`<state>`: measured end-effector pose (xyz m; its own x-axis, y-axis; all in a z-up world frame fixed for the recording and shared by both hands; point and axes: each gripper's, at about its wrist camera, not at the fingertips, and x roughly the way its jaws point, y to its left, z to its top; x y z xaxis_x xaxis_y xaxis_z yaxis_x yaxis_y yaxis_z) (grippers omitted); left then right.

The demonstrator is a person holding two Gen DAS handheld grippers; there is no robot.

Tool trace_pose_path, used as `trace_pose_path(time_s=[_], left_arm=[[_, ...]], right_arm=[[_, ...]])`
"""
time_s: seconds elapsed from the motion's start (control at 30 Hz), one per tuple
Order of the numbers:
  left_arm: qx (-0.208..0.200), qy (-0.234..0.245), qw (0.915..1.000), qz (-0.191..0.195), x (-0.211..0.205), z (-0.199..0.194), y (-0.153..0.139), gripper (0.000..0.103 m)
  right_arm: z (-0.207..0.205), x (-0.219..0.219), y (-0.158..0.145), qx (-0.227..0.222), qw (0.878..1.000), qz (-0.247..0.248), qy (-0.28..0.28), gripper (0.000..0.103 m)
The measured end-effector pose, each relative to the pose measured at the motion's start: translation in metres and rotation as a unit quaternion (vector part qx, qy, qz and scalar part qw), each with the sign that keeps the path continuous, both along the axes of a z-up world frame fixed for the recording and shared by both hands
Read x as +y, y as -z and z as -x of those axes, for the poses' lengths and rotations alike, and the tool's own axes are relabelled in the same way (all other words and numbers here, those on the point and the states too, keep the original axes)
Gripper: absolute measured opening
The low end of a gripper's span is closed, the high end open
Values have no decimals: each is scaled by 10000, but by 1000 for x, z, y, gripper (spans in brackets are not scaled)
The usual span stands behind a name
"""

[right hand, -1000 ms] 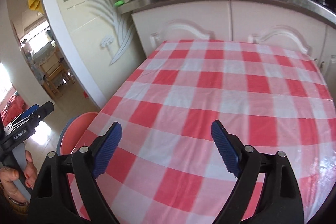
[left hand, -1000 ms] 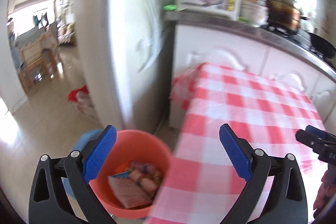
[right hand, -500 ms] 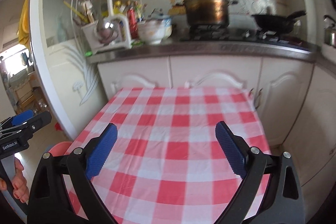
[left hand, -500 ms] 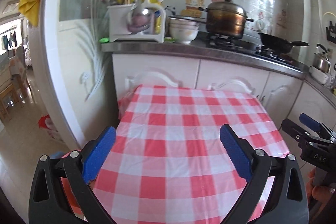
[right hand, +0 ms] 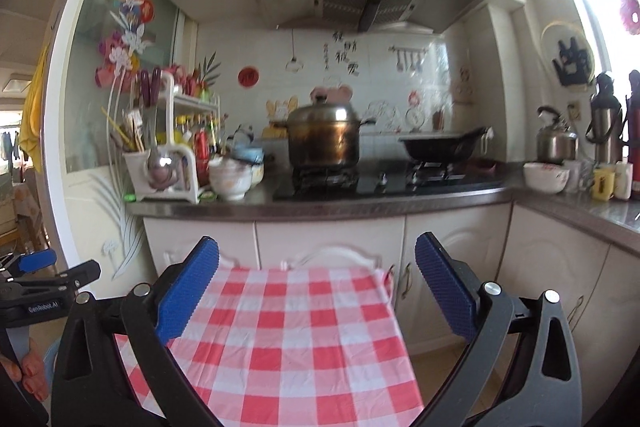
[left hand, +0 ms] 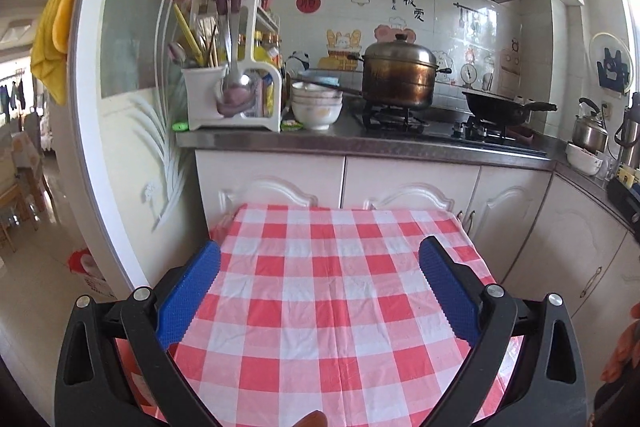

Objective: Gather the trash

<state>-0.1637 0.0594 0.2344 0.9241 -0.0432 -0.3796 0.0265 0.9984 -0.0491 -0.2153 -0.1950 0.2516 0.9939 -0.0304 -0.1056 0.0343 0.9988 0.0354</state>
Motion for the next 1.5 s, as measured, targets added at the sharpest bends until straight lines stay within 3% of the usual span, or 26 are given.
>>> trace_pose_path(time_s=[0.3,0.67,1.0,1.5], left_arm=[[-379,117,9990,185,-6,19,-25,98],[-696,127,9975,-32,-16,38,-44,98],[-941,280,9948,-253,-39,53,-58,98],[-805,558,9948,-286,-68,42,-44,98]], right_arm=[[39,-4,-28,-551,9977,183,350,99],[67,-11,-43,-979,9936,138,552,99],[73,-14,-42,-1075,9913,117,745,99],[79,-49,-19,-1207,9816,-77,1476,99]])
